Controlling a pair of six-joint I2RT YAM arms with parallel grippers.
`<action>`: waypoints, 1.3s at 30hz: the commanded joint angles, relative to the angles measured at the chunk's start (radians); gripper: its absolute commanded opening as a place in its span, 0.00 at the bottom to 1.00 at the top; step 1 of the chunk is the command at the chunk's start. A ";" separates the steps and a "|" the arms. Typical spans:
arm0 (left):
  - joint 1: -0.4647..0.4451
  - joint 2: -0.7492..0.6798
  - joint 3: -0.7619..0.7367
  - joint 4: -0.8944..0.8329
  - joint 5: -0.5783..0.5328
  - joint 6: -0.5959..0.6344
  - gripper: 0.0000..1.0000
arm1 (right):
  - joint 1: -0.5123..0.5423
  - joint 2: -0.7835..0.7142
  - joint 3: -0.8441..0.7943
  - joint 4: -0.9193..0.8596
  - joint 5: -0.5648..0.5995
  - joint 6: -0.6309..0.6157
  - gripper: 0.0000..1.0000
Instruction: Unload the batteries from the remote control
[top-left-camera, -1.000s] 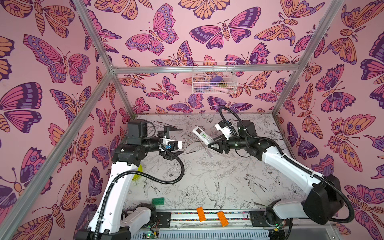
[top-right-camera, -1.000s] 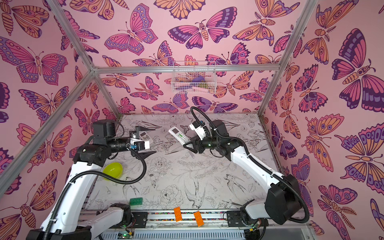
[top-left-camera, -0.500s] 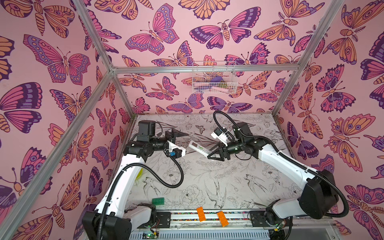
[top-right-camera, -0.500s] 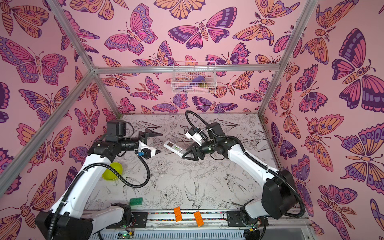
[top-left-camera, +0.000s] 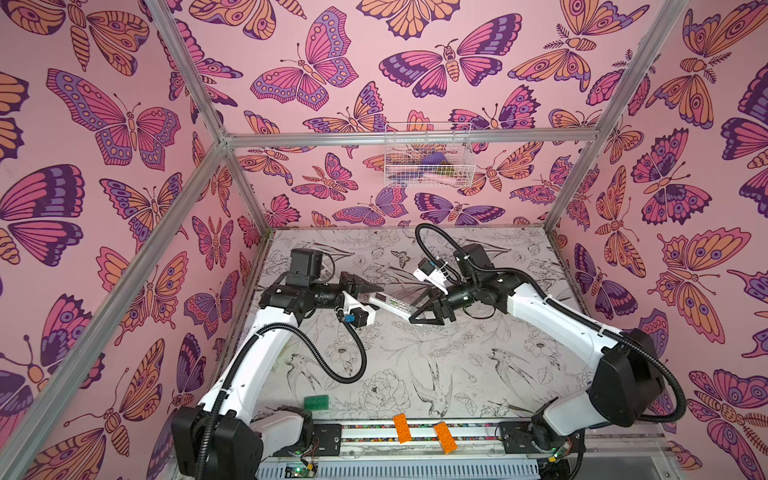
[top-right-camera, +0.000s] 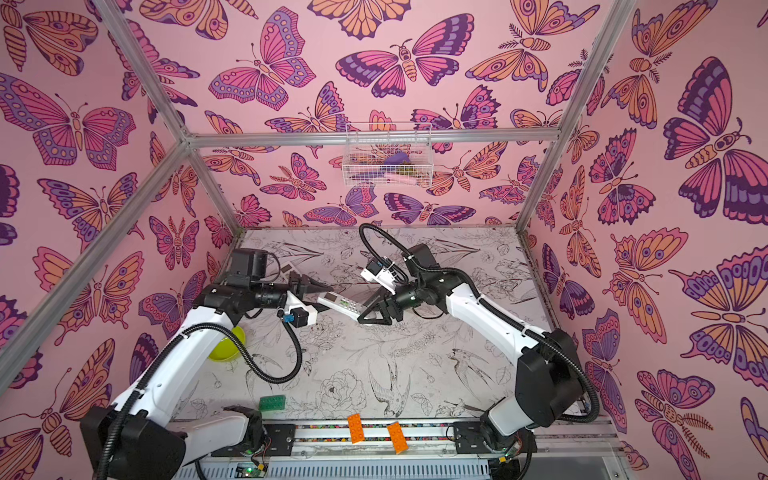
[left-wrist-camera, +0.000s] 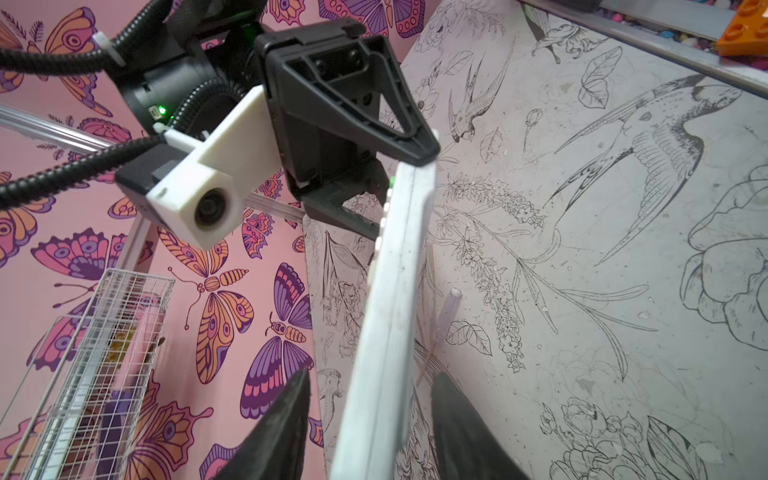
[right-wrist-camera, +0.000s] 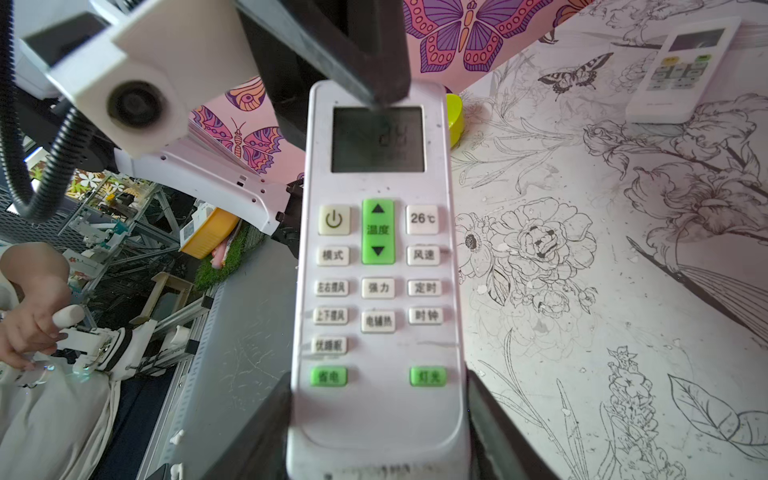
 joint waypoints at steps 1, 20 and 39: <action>-0.008 0.015 -0.030 -0.012 0.054 0.049 0.45 | 0.009 0.011 0.039 -0.019 -0.056 -0.057 0.34; -0.015 -0.007 -0.038 -0.013 0.027 -0.090 0.02 | -0.002 -0.023 -0.029 0.008 -0.012 -0.085 0.71; -0.013 -0.082 0.056 -0.177 -0.205 -1.247 0.00 | -0.083 -0.417 -0.458 0.591 0.565 0.323 0.84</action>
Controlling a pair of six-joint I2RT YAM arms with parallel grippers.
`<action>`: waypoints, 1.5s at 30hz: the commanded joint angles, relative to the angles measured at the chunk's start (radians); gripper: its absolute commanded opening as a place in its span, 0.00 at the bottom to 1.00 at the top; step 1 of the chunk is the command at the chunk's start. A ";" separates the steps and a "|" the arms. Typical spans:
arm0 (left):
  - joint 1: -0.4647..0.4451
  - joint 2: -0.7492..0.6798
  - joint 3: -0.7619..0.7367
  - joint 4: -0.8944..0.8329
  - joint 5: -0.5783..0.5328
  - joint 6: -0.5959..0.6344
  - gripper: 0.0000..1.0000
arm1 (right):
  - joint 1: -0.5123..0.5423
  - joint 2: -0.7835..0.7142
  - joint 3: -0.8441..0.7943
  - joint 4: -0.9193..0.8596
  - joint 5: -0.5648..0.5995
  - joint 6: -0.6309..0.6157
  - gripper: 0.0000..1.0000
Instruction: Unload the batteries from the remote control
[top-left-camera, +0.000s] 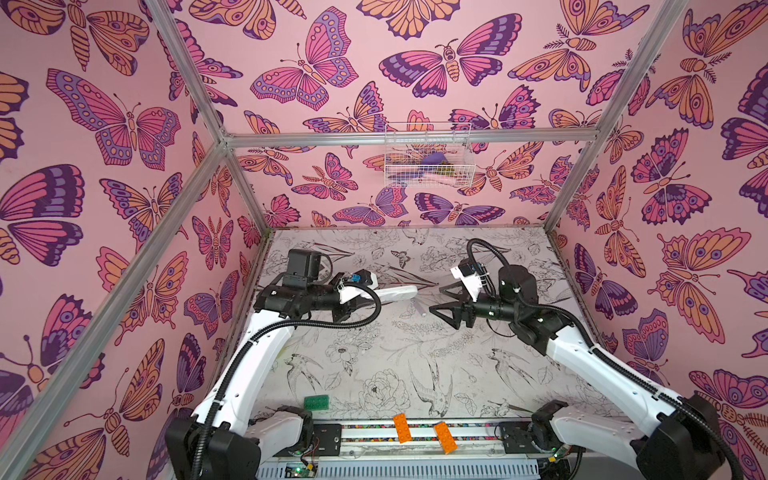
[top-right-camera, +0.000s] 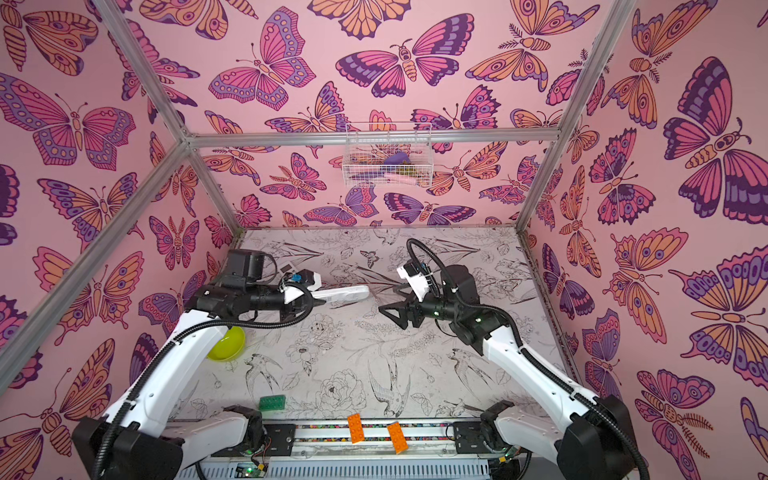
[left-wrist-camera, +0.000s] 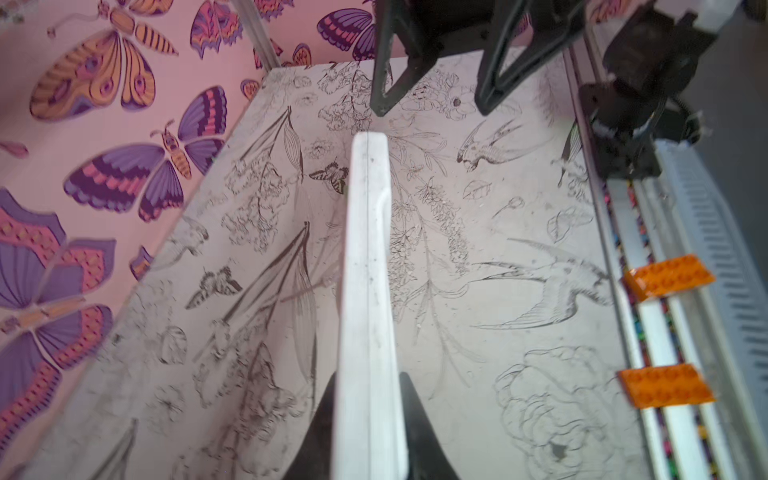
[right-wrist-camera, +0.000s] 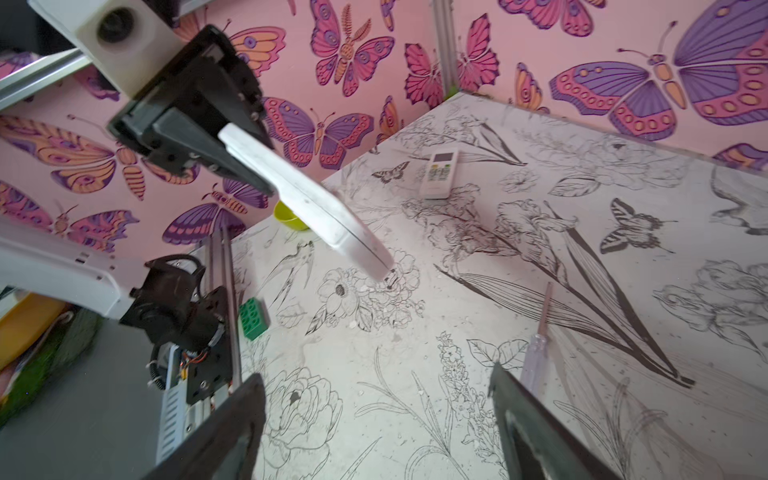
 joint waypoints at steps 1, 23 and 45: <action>-0.003 -0.046 0.006 -0.065 0.004 -0.363 0.00 | 0.000 -0.014 -0.048 0.149 0.139 0.100 0.84; -0.033 0.014 -0.473 0.342 0.166 -0.969 0.00 | 0.181 0.020 -0.258 0.288 0.248 0.317 0.80; -0.073 0.087 -0.536 0.541 0.205 -1.095 0.00 | 0.170 0.365 -0.276 0.665 0.047 0.535 0.71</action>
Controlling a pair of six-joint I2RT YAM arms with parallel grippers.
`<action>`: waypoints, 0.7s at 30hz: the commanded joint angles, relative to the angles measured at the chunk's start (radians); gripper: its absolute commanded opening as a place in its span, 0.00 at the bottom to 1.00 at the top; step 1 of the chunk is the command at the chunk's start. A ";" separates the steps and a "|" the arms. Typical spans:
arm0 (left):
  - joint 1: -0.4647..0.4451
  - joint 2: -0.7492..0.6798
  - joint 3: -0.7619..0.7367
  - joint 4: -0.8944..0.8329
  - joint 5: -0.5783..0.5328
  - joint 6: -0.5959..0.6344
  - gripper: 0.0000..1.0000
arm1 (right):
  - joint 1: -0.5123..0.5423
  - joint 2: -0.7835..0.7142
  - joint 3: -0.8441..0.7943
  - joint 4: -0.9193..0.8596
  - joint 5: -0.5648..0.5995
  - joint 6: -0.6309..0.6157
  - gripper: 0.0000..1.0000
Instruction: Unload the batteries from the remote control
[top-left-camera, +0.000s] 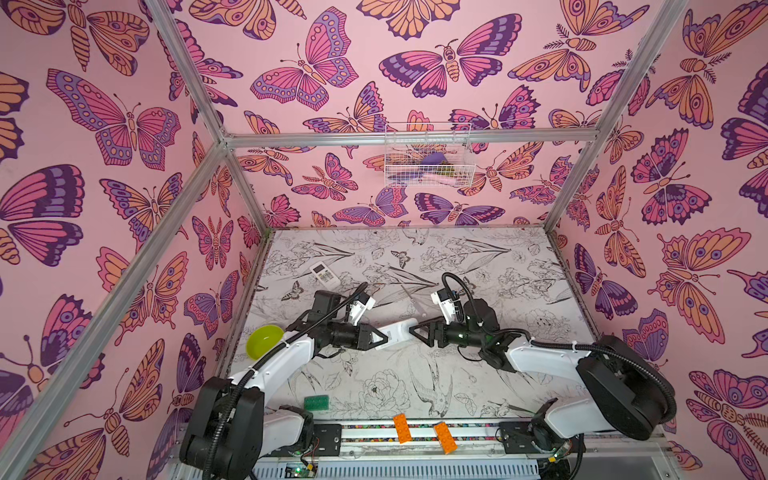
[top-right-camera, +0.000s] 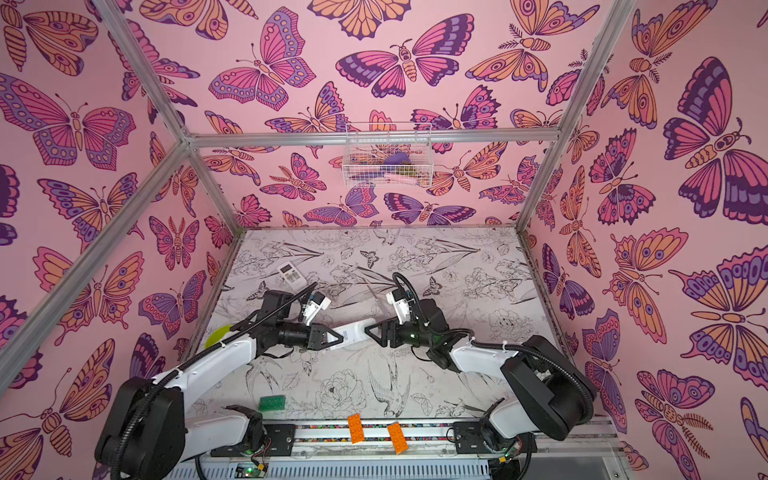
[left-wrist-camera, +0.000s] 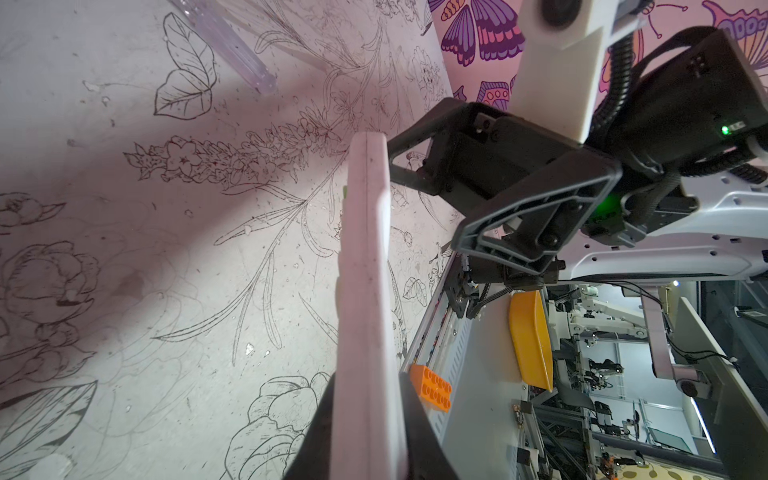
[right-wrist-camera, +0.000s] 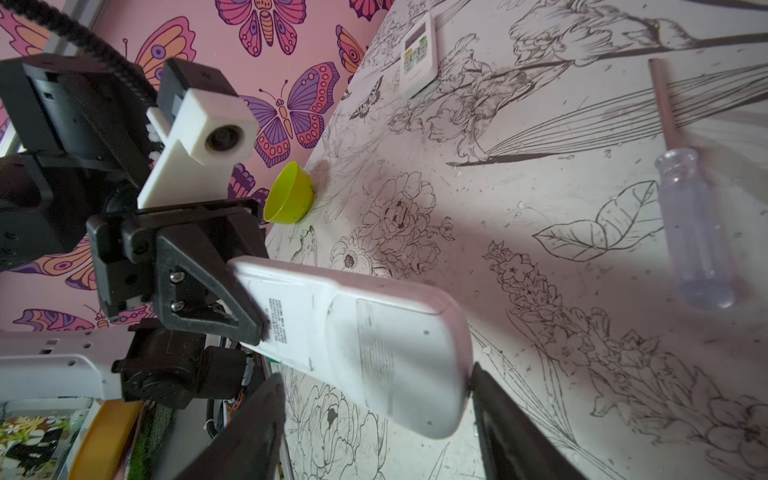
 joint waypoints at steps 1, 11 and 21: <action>-0.005 0.007 -0.004 0.038 0.057 -0.010 0.00 | -0.015 0.027 0.007 0.082 -0.060 0.028 0.69; -0.005 0.013 0.012 0.039 0.106 -0.002 0.00 | -0.049 0.045 -0.002 0.133 -0.085 0.042 0.66; -0.005 0.015 0.022 0.039 0.097 0.004 0.00 | -0.048 0.078 0.004 0.119 -0.092 0.006 0.55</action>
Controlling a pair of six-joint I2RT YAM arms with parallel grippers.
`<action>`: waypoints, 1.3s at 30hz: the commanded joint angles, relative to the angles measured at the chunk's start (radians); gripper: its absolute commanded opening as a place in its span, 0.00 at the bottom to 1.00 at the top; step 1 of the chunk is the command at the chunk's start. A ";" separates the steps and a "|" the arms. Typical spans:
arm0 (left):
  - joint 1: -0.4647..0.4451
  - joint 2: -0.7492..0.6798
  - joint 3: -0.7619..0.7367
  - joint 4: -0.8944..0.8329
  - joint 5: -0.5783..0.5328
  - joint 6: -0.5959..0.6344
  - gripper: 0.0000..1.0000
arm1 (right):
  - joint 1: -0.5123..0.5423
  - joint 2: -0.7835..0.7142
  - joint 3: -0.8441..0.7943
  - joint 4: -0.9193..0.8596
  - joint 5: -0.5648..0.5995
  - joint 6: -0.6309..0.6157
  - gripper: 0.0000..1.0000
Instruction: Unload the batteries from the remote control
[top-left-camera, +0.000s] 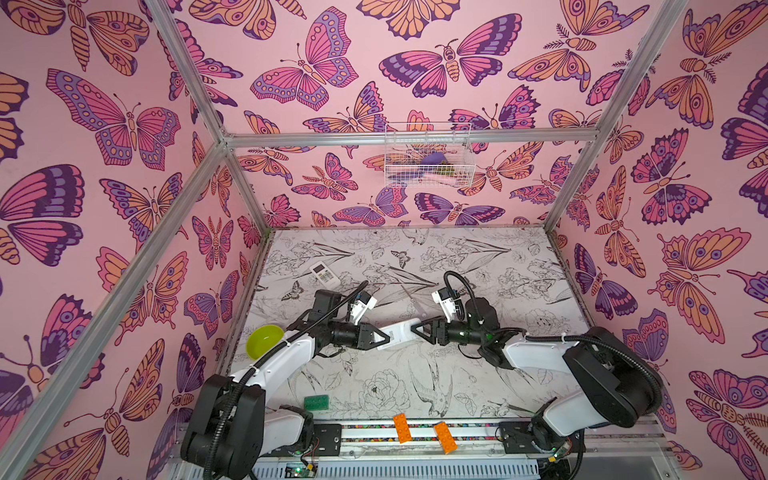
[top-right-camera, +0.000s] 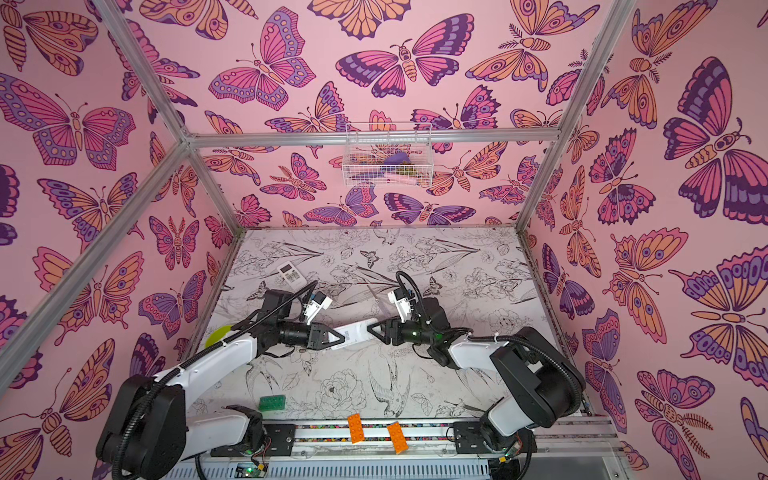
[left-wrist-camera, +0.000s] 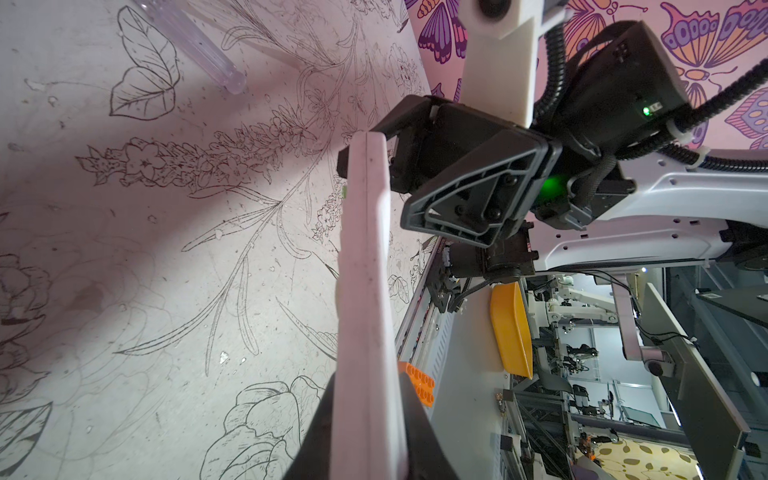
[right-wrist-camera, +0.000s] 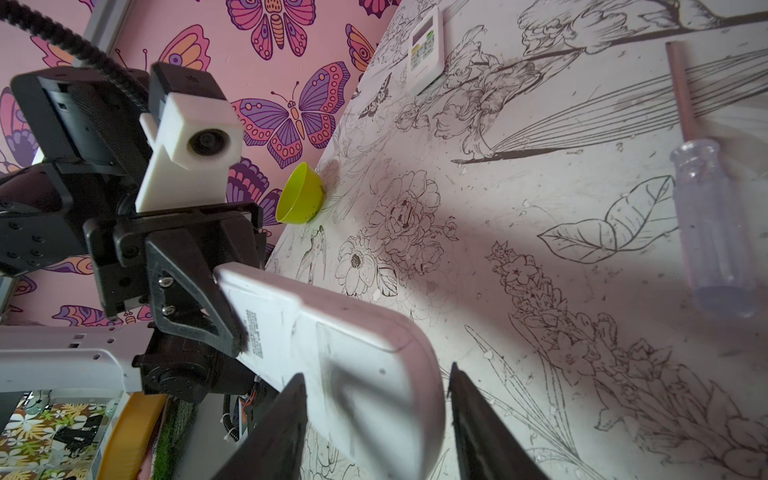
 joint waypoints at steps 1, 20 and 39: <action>-0.002 0.005 0.021 0.021 0.035 0.010 0.00 | -0.004 0.017 0.015 0.029 -0.009 -0.019 0.54; -0.004 0.003 0.021 0.020 0.044 0.006 0.00 | 0.003 0.103 0.032 0.116 -0.018 0.037 0.46; -0.004 0.003 0.029 -0.022 -0.124 -0.007 0.00 | 0.001 -0.044 -0.007 -0.079 0.049 -0.062 0.36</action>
